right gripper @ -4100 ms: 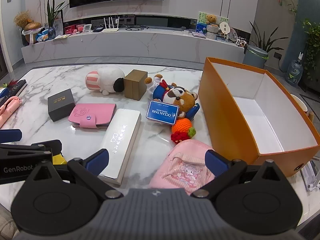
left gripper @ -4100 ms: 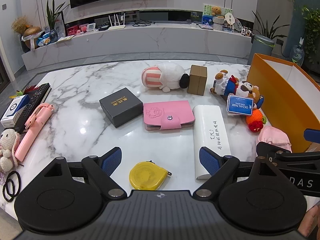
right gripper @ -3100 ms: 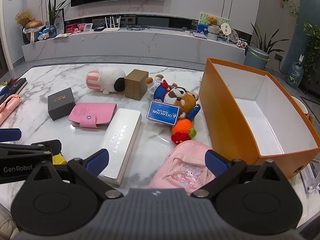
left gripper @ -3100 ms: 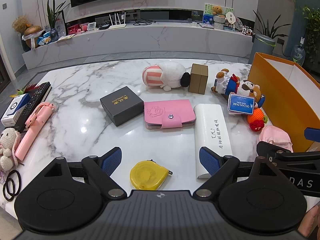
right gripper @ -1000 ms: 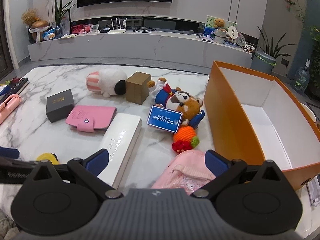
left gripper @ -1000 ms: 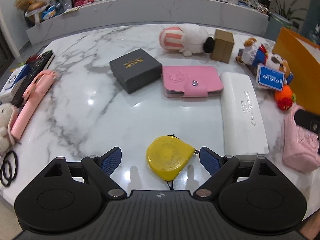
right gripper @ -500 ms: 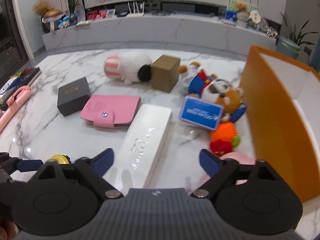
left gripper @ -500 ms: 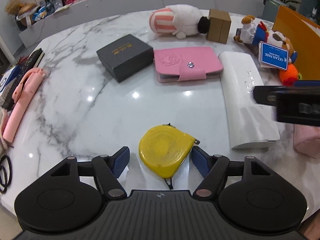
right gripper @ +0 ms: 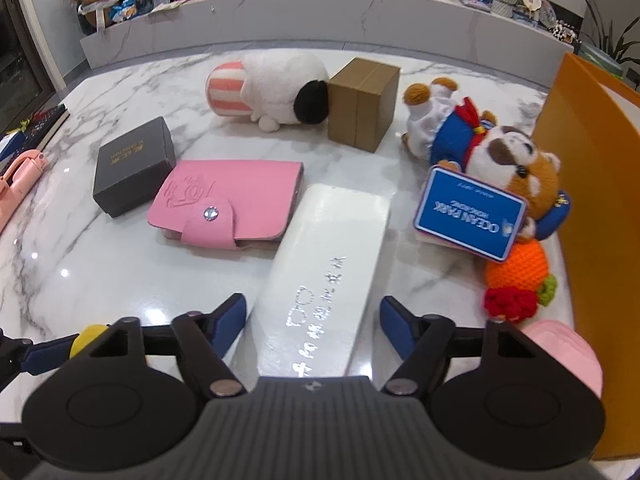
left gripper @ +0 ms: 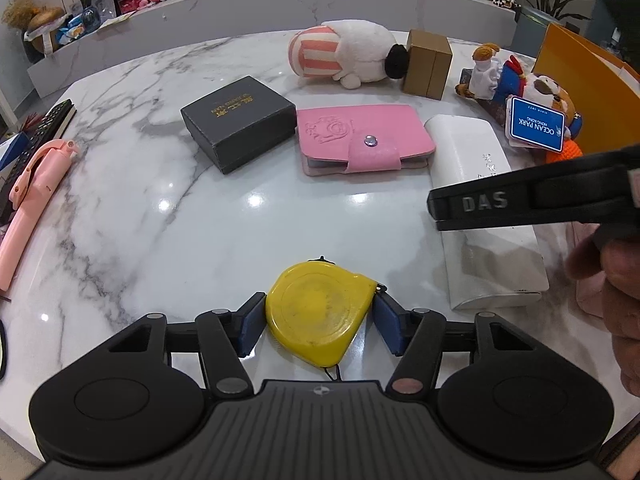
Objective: Organize objects
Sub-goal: 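Grasp the yellow tape measure with the left gripper while the right gripper grasps the white glasses case, then carry the tape measure with the left gripper while the right gripper carries the glasses case to the orange box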
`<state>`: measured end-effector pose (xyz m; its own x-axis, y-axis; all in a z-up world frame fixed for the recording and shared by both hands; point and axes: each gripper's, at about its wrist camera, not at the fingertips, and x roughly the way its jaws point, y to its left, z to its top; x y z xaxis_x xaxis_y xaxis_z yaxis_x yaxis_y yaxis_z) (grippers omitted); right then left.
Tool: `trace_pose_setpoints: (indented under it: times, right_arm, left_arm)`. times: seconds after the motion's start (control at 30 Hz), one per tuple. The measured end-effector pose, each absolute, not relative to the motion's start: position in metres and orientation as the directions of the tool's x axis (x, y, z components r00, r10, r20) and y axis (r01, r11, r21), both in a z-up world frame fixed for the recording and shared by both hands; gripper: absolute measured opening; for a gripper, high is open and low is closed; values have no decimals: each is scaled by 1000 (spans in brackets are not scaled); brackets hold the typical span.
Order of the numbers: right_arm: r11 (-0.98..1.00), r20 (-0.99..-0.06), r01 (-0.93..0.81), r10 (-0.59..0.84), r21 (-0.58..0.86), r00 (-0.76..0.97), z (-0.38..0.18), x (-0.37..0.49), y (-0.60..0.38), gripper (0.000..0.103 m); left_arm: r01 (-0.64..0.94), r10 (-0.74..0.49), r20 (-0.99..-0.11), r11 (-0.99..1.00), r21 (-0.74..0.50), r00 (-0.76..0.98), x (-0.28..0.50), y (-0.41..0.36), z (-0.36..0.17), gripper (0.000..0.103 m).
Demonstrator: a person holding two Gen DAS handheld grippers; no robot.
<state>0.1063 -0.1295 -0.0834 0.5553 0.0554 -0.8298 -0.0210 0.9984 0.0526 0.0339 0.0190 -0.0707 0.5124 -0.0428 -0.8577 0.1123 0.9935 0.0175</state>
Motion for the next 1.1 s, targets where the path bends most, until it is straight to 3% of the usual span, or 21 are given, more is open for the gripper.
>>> trace_pose_setpoints:
  times: [0.5, 1.1]
  right_arm:
    - [997, -852, -72, 27, -12, 523, -87, 113, -119, 73]
    - [994, -847, -79, 107, 78, 521, -76, 93, -135, 66]
  left_arm:
    - [144, -62, -828, 989, 22, 558, 34, 18, -74, 70]
    - [232, -105, -826, 972, 31, 554, 23, 13, -73, 65]
